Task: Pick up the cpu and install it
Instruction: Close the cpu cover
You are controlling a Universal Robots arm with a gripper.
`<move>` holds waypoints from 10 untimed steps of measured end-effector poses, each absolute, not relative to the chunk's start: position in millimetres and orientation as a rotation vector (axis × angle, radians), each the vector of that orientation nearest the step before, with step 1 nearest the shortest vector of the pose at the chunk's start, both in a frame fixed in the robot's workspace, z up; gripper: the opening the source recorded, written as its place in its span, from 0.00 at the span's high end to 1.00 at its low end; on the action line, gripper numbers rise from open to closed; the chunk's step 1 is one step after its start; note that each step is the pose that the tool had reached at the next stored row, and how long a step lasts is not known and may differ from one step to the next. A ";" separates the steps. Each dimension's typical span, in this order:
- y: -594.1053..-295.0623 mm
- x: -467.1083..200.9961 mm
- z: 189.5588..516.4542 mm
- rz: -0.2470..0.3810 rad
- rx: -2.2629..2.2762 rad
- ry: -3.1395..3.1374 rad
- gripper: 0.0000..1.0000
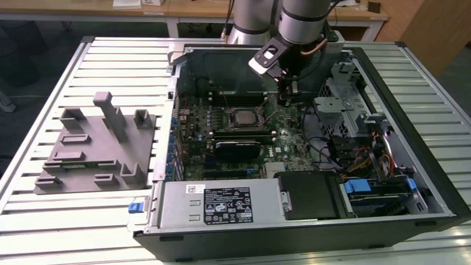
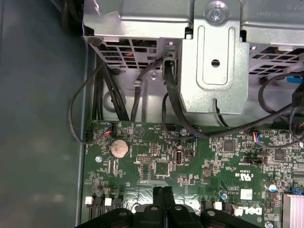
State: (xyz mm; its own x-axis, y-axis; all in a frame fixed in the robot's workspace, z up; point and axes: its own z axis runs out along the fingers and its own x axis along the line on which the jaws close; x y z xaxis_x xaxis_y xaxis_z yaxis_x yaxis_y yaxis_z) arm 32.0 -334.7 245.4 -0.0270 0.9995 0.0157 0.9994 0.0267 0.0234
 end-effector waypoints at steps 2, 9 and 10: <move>-334.7 32.0 245.5 0.043 2.188 2.247 0.89; -334.5 31.9 245.4 0.044 2.188 2.247 0.89; -334.5 31.9 245.4 0.044 2.188 2.247 0.89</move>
